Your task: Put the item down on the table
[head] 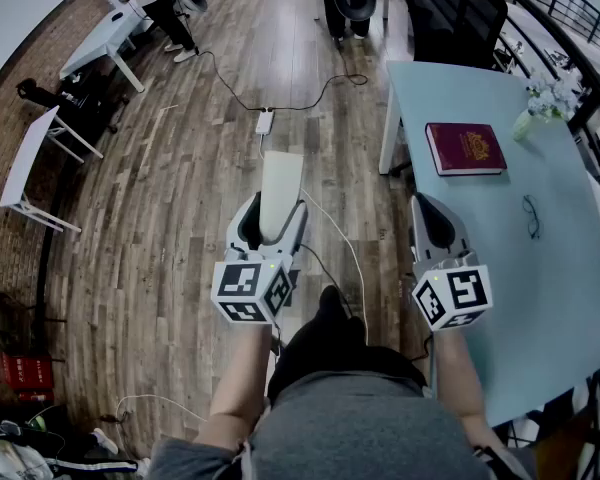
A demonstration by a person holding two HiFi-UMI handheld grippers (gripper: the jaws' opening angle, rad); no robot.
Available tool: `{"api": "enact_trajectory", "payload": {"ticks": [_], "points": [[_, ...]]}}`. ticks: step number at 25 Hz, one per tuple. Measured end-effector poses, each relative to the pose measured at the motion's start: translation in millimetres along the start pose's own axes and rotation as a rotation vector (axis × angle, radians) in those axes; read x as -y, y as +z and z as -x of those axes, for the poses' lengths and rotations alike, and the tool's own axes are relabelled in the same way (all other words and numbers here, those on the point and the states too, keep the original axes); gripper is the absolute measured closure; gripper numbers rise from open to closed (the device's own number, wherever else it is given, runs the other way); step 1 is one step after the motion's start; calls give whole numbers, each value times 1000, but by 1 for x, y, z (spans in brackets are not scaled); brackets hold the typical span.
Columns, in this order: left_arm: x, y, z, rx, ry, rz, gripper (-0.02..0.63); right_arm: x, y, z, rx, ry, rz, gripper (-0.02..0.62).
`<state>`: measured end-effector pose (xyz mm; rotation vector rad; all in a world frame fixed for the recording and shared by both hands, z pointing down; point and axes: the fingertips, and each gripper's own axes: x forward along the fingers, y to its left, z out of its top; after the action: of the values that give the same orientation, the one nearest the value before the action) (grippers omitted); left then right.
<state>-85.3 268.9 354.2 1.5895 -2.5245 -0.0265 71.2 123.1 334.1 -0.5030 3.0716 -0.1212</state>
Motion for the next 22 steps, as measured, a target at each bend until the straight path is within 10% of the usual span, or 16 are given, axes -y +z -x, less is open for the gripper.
{"api": "enact_trajectory", "payload": {"ticks": [22], "points": [[-61,7,-132,-8,-40,25,299,45,-14,-123,-36,-30,-50,595]]}}
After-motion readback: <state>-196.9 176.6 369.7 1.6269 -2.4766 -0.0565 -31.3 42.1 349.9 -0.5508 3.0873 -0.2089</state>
